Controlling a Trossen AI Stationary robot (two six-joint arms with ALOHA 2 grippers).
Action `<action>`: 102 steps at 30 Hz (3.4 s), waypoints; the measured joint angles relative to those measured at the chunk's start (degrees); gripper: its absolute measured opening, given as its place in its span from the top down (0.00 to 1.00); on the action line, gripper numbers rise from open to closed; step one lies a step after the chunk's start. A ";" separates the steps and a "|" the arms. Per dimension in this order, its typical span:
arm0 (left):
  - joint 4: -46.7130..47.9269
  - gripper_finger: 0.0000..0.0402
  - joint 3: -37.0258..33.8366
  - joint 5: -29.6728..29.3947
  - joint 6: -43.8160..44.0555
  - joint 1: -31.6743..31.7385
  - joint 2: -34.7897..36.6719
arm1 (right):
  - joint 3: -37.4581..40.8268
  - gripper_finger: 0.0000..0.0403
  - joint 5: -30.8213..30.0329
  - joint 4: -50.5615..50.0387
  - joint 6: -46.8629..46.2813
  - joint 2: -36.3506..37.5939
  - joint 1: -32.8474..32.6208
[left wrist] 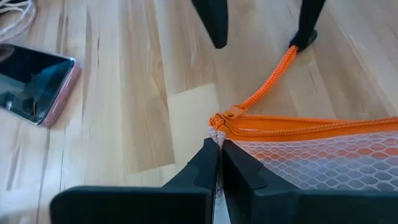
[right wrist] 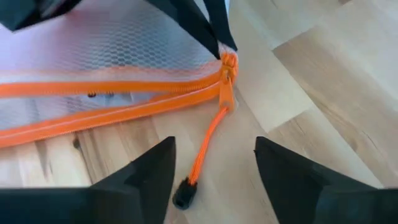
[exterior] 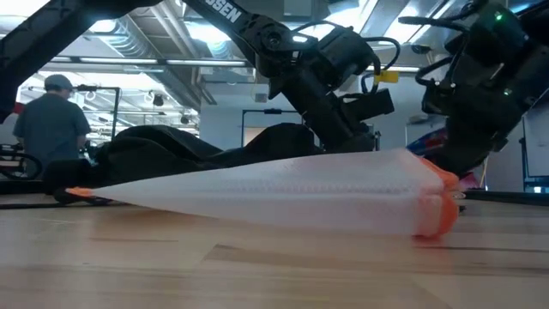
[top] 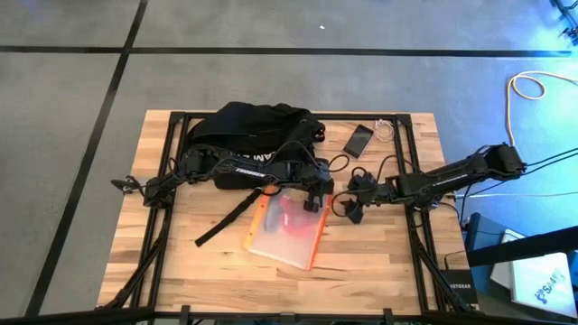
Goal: Unpack backpack
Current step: Close the zipper pouch
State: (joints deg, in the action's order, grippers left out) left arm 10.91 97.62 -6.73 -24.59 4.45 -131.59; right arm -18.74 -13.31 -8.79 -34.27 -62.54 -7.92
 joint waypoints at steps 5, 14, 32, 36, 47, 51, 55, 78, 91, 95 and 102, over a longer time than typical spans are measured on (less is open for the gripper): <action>0.26 1.00 0.00 -0.03 0.46 0.00 0.00 | 0.05 0.63 2.11 -0.33 2.67 -1.82 0.00; 0.39 1.00 -0.02 -0.01 0.64 0.00 -0.03 | 0.11 0.68 5.69 -0.36 0.54 -3.39 0.00; 0.69 1.00 -0.09 2.04 0.85 0.00 -0.15 | -0.22 0.69 6.79 4.73 0.16 -11.54 0.00; 0.67 1.00 -0.11 2.07 1.62 0.00 -0.15 | -0.28 0.73 7.45 3.55 3.60 -11.54 0.01; 0.62 1.00 -0.13 2.07 1.93 -0.02 -0.15 | -0.17 0.97 8.08 2.37 8.82 -11.61 0.09; 0.58 1.00 -0.12 2.01 1.78 -0.02 -0.15 | -0.17 0.99 8.56 2.30 6.99 -11.61 0.09; 0.54 1.00 -0.11 0.46 1.91 0.14 -0.15 | -1.03 1.00 8.20 1.19 2.57 -11.73 -1.30; 1.33 1.00 -0.11 -0.25 5.12 0.24 -0.20 | -19.05 0.99 -8.00 -9.30 -9.23 -27.25 -20.73; 2.53 1.00 -0.11 0.38 6.20 -0.80 -0.17 | -18.82 0.66 -25.35 -4.22 -10.30 -27.85 -23.25; 2.53 1.00 -0.11 0.57 6.18 -0.87 -0.17 | -18.82 0.50 -27.90 -3.74 -10.13 -30.67 -24.69; 2.50 1.00 -0.11 0.62 6.18 -0.87 -0.17 | -18.88 0.43 -31.31 1.31 -8.71 -37.36 -23.83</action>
State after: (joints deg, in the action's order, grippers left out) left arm 13.41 97.51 -6.11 -18.41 3.57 -131.76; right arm -37.63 -44.62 -7.49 -42.98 -99.90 -31.75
